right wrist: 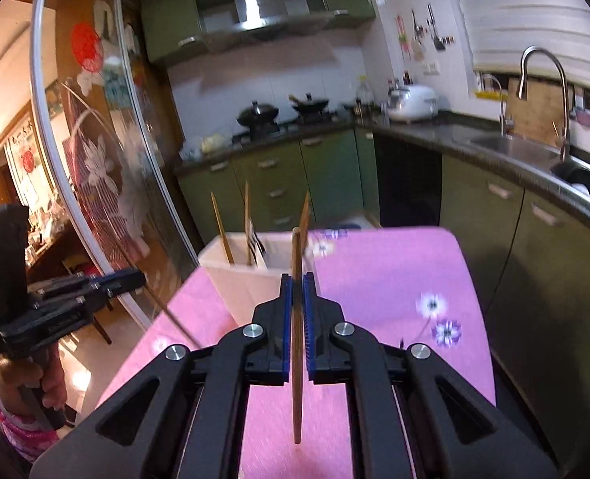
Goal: Organize utensils
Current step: 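Lift the chopstick with the left tool while the right tool grasps the last chopstick, then lower both chopsticks into the holder and open both tools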
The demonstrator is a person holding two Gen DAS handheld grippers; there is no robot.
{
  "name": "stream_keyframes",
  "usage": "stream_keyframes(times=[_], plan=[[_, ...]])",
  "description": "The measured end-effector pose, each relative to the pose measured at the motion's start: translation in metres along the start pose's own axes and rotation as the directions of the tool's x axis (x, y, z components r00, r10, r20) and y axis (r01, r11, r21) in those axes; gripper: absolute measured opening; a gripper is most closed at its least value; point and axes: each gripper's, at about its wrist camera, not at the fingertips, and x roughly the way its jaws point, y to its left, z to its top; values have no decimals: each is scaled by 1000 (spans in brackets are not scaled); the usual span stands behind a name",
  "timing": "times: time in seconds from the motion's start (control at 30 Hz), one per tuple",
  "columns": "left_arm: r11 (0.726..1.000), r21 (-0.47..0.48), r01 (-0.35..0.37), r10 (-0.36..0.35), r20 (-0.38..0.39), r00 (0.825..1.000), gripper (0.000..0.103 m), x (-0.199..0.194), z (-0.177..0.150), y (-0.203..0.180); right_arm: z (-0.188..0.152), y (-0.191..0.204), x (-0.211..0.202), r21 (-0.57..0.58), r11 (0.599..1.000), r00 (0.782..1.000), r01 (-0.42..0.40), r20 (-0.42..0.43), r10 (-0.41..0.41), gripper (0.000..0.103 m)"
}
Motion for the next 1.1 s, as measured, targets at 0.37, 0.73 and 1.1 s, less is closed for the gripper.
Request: stream_keyframes(times=[0.37,0.73,1.1], plan=[[999,36,8,-11,79,997,6,-20,46,-3,82,27,-21,-60,997,992,-39,121,46,6],[999,33,1,-8,212,977,6,-34,116,6,158,47,-14,-75,996,974,-47,216,62,6],[998,33,-48,40,222,974,6,11,140,14,180,42,45,-60,998,978,8,207,5,6]])
